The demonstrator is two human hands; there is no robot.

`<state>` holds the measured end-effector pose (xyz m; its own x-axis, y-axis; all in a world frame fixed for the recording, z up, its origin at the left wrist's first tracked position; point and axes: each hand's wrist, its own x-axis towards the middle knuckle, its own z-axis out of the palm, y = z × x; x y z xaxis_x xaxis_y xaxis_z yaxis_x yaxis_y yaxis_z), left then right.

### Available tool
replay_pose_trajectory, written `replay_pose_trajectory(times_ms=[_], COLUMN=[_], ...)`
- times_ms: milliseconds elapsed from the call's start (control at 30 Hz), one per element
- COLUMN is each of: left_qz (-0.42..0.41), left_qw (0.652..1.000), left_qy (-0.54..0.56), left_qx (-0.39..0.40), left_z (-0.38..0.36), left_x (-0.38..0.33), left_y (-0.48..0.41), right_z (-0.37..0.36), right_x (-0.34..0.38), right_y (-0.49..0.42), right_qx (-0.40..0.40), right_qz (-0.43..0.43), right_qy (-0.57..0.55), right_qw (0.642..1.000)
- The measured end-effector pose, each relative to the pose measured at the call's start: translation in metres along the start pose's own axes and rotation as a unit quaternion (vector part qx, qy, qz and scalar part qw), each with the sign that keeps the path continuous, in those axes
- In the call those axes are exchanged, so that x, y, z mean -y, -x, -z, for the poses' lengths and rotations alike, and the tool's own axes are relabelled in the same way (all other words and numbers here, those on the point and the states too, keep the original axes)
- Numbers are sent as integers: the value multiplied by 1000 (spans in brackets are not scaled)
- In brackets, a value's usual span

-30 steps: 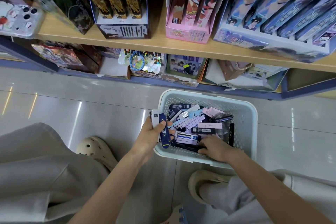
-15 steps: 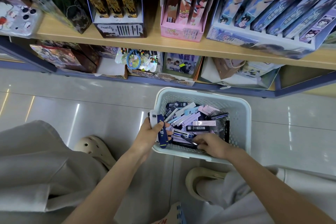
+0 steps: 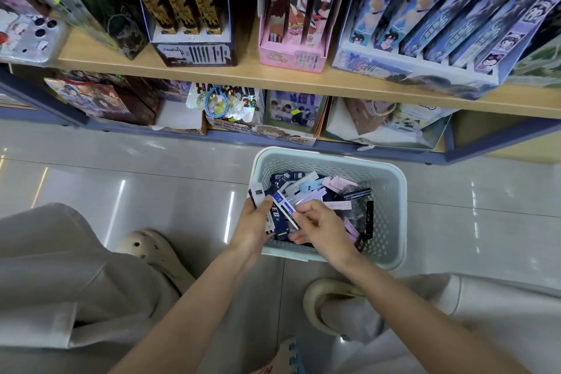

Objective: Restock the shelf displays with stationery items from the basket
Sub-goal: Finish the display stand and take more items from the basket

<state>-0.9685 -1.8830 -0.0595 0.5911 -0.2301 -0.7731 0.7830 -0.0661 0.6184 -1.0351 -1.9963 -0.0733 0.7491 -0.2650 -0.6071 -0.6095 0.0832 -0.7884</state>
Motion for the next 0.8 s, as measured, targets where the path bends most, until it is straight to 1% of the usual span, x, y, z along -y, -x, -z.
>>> replay_pose_trajectory(times_ms=[67,167,200,267,300,367,433,533,667,733,800], left_qz=[-9,-39,-42,-38,-33,-23,-16,-6,16,36,61], left_qw=[1000,998,997,996,996,996,996,995,994,993,991], left_qy=[-13,-56,-66,-79,-84,-84,-83,-87,-81,-83,-72], left_qx=[6,1,-2,-5,-6,1,18,44,64,71,92], left_z=[0,1,2,3,5,7,9,11,13,15,16], left_x=[1,1,1,0,0,-3,-8,-14,-15,-15,-15], left_y=[1,4,4,3,2,1,2,6,6,5,5], right_z=[2,7,11,24,34,54,69,77,77,74,71], right_x=[-2,-3,-3,-8,-13,-26,-41,-57,-63,-62,-63], right_y=[2,2,-1,-11,-18,-31,-41,-49,-54,-56,-57], right_qx=[10,43,37,-6,-28,-38,-18,12,22,21,20], right_qz=[12,89,106,118,113,83,45,28,5,10,18], right_qy=[42,150,170,215,259,356,419,510,583,615,635], right_qw=[999,984,979,969,959,930,906,859,812,788,772])
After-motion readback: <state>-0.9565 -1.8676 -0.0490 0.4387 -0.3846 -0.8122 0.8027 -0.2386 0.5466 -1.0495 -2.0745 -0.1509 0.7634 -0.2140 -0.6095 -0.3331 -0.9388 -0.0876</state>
